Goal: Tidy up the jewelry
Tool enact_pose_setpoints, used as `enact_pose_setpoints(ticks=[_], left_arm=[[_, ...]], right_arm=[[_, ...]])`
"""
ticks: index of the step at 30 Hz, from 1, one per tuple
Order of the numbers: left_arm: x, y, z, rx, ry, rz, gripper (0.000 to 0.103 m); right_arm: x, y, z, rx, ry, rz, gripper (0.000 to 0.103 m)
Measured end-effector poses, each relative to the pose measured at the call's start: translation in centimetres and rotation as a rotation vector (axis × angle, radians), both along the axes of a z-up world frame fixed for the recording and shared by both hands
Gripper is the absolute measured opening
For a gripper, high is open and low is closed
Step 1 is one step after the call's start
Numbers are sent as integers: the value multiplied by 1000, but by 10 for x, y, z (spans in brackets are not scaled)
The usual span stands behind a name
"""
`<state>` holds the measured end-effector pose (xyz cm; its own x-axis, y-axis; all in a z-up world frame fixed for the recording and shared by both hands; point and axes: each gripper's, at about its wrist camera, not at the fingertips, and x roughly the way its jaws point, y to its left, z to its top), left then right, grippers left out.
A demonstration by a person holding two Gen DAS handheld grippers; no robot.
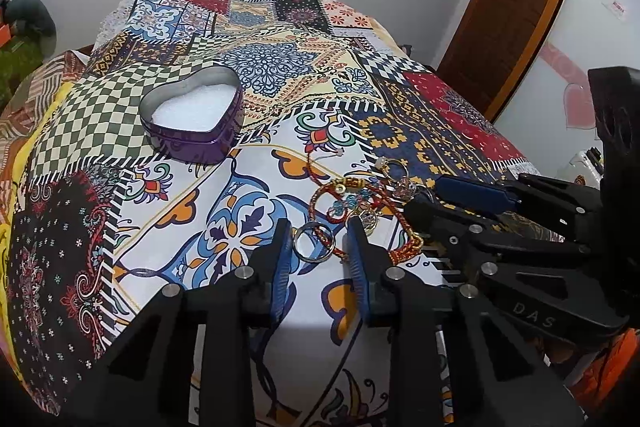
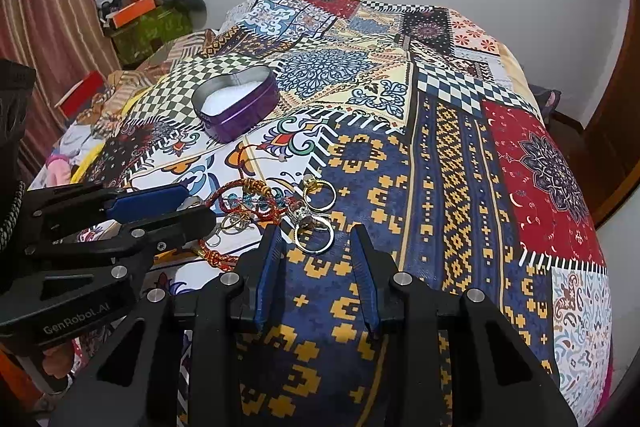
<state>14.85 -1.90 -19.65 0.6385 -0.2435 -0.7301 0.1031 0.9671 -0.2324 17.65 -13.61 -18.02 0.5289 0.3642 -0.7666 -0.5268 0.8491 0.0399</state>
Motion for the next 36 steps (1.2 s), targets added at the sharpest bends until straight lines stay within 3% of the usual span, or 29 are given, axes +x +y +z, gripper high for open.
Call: enact_pose_setpoints(ticks=[3, 7, 20, 36], left_arm=[[1, 1, -1, -11, 1, 0, 21], [0, 1, -1, -13, -4, 1, 21], [-8, 3, 16, 0, -47, 21, 21], [-17, 19, 68, 39, -187, 73, 21]], right_arm=[[2, 4, -2, -10, 2, 8, 32], [4, 6, -4, -9, 9, 15, 19], [-3, 1, 8, 25, -13, -8, 19], [-10, 13, 66, 100, -142, -7, 19]])
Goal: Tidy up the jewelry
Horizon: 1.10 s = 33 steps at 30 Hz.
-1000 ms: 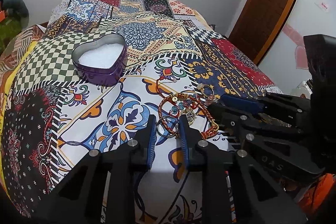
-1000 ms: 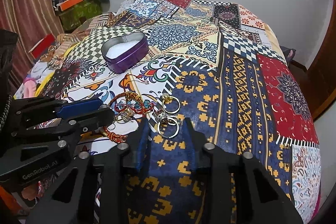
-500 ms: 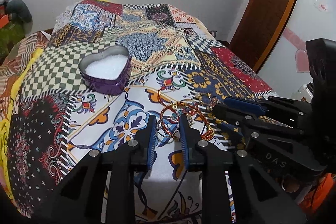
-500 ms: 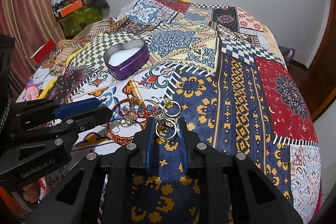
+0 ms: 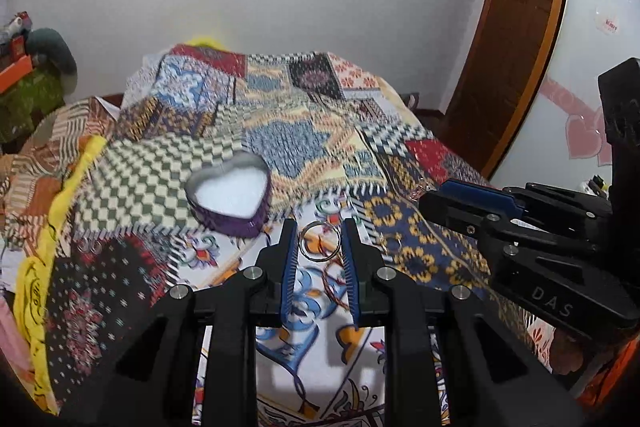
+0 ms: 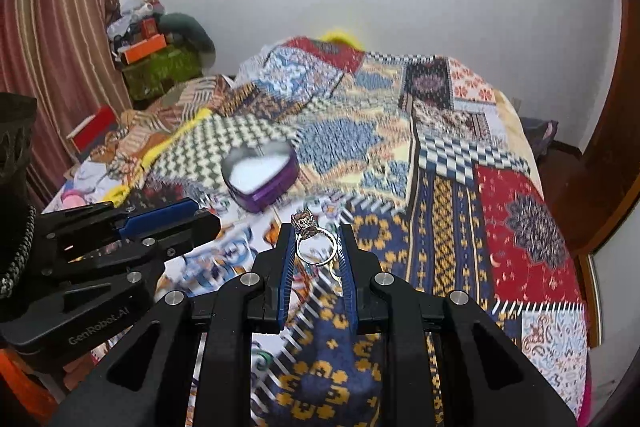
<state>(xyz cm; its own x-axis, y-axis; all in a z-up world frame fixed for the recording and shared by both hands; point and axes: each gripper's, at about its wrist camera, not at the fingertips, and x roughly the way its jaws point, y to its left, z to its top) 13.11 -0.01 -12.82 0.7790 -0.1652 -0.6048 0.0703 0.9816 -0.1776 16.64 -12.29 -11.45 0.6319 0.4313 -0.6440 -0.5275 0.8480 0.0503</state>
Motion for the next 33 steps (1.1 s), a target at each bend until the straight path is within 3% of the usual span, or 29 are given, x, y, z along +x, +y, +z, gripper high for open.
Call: enact_pose_setpoints(ticks=[17, 25, 33], left_arm=[[20, 48, 29, 36, -84, 111, 21], [46, 68, 16, 39, -47, 140, 21], [75, 80, -16, 51, 44, 133, 21]], right_arm=[[14, 47, 30, 70, -79, 46, 19], [39, 70, 20, 49, -49, 68, 19], [74, 85, -3, -8, 36, 74, 19]])
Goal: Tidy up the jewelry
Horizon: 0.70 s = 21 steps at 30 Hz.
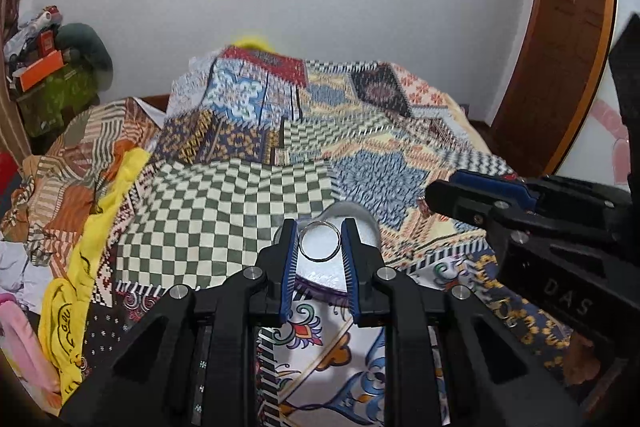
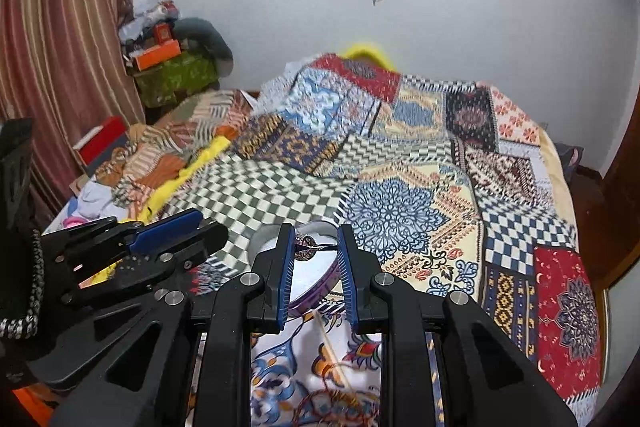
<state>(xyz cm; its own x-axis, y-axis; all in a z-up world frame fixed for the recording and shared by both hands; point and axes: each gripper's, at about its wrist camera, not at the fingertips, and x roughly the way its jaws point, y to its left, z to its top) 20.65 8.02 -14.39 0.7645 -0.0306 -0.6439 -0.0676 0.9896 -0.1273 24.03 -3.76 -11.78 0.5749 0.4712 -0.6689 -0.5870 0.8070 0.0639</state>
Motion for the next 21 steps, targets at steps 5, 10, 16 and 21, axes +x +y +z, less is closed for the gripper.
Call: enact_pose_setpoints(ticks=[5, 10, 16, 21], left_arm=[[17, 5, -20, -22, 65, -20, 21], [33, 9, -35, -52, 116, -48, 21], [46, 13, -45, -69, 150, -62, 21], [52, 14, -50, -76, 167, -67, 21]], right_arm=[[20, 7, -15, -36, 73, 29, 19], [36, 12, -22, -40, 142, 60, 19], [52, 18, -33, -33, 234, 77, 19], [57, 24, -42, -44, 271, 91, 19]])
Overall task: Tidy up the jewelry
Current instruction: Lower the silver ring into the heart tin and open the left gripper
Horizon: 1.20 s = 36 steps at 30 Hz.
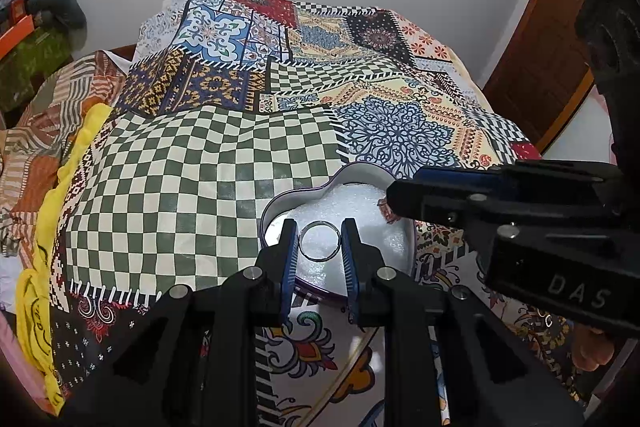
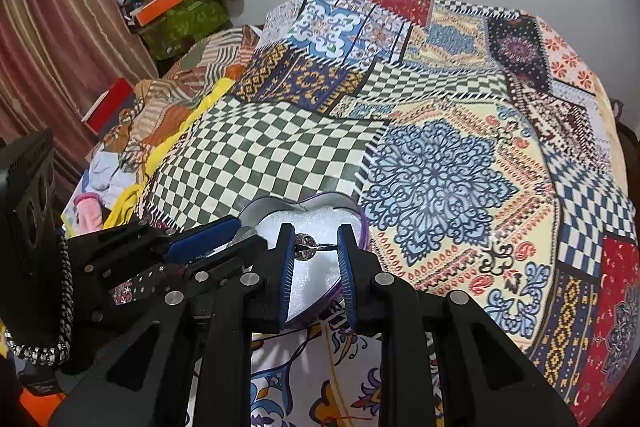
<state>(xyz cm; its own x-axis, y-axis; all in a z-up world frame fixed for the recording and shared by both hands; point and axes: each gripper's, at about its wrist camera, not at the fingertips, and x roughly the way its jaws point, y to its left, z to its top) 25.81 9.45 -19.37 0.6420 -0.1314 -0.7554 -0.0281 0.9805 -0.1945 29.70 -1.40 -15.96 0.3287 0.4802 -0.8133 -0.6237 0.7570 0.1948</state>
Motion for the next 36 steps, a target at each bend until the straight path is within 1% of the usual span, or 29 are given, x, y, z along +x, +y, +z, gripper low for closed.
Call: enact_pose_setpoints(ticks=[2, 7, 12, 16, 20, 24, 28, 30, 32, 34, 36], left_arm=[[1, 0, -2, -5, 6, -2, 21], [3, 1, -3, -12, 9, -3, 21], [2, 1, -2, -19, 9, -4, 21], [-4, 1, 2, -7, 3, -3, 21], [-14, 0, 12, 21, -16, 2, 21], [-26, -2, 24, 53, -42, 13, 34], [-40, -2, 35, 49, -59, 17, 37], [-47, -2, 40, 41, -63, 18, 41], [-56, -4, 44, 40, -68, 14, 43], [-63, -7, 47, 42, -71, 8, 43], [-72, -12, 49, 44, -70, -2, 43]], right_arm=[[2, 2, -3, -6, 12, 1, 19], [9, 2, -10, 6, 76, 4, 19], [10, 2, -11, 6, 96, 0, 19], [9, 0, -7, 16, 105, -4, 20], [3, -4, 0, 9, 73, -6, 20], [-8, -10, 12, 5, 24, -7, 20], [-25, -21, 26, -7, -53, -7, 22], [-34, -28, 32, -6, -84, -10, 28], [-42, -36, 37, -5, -116, -26, 44], [-51, -44, 41, -11, -161, -43, 47], [-59, -50, 43, -28, -196, -49, 48]])
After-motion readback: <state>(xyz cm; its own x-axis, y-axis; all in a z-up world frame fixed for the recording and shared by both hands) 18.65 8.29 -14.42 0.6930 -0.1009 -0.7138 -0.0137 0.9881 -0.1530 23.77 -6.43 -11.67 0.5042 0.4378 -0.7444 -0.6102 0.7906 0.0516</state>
